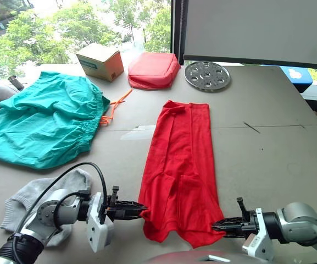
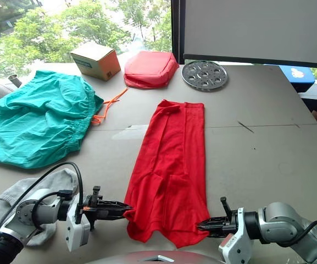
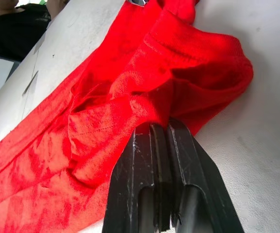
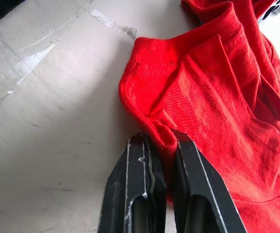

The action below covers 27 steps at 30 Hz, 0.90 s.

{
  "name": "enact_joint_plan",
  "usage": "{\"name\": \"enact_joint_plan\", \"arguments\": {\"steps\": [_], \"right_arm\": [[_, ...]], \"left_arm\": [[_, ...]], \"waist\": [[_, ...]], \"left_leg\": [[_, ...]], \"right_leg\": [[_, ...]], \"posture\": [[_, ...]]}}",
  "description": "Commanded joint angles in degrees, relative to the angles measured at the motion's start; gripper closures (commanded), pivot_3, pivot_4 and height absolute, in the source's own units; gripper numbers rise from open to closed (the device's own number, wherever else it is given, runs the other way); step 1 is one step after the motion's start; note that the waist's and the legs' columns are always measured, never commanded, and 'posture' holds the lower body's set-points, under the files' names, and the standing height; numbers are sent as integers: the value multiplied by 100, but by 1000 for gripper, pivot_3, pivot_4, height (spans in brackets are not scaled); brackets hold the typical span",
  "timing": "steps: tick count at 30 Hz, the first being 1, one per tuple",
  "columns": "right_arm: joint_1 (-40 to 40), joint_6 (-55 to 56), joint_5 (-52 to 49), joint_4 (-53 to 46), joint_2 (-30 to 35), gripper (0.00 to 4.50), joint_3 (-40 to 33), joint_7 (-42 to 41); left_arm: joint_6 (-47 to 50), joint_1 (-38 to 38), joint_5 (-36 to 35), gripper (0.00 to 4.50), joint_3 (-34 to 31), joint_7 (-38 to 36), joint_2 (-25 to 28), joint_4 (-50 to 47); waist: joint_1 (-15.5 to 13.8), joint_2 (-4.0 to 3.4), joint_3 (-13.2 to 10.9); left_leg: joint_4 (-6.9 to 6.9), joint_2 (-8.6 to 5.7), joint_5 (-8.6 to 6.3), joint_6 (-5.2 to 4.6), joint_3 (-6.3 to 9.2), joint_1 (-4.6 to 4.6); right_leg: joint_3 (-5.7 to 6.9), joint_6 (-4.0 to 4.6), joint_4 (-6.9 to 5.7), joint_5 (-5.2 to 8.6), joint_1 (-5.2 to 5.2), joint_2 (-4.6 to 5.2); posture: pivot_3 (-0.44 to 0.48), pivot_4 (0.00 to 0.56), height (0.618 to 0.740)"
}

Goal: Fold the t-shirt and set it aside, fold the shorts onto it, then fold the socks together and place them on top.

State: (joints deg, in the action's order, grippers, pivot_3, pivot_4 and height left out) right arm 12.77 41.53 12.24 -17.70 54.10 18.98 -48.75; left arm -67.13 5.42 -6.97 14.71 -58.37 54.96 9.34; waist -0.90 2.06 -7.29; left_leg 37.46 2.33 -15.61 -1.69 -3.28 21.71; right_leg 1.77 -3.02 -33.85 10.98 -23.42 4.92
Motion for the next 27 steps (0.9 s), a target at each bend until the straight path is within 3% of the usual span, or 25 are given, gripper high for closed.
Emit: {"name": "enact_joint_plan", "arguments": {"steps": [1,9,14,20,23,27], "right_arm": [[146,-398,-685,-205,118,4482,-113,-102],[910,-1398,-1694,-563,240,4482,-588,-105],[1473,-2021,-2177,-1058,468,4482,-826,-330],[1926,-2669,-2785,-1662,980,4482,-1019,-887],[1611,-3211,-3356,-1748,918,4482,-1208,-922],[409,-4364,-4150,-1561,576,4482,-1269,-811]], "left_arm": [[184,296,-298,4500,-3,175,220,-334],[1864,1816,-2003,4500,-190,171,850,-1641],[2691,2881,-2818,4500,-395,-457,1503,-2432],[4027,3234,-3567,4500,-929,-592,1730,-3387],[5272,3204,-4635,4500,-1400,-150,1795,-3981],[6739,2636,-5726,4500,-1667,310,1518,-4178]], "waist": [[-3,2,1],[-12,1,0],[-17,3,-1],[-48,0,8],[-51,4,6],[-43,3,2]], "left_leg": [[0,0,0,0,1,1],[2,19,0,0,1,-1],[1,18,-1,0,3,0],[6,14,-2,0,2,1],[6,13,-2,0,4,2],[8,4,-1,0,5,0]], "right_leg": [[0,0,0,0,0,0],[0,-11,0,7,-2,4],[2,-11,-2,8,-2,3],[-1,-14,2,9,-1,6],[0,-14,3,9,-1,4],[-1,-14,1,9,0,2]], "posture": [[0,150,739],[0,150,739],[0,150,739],[0,150,739],[0,150,739],[0,150,739]]}}
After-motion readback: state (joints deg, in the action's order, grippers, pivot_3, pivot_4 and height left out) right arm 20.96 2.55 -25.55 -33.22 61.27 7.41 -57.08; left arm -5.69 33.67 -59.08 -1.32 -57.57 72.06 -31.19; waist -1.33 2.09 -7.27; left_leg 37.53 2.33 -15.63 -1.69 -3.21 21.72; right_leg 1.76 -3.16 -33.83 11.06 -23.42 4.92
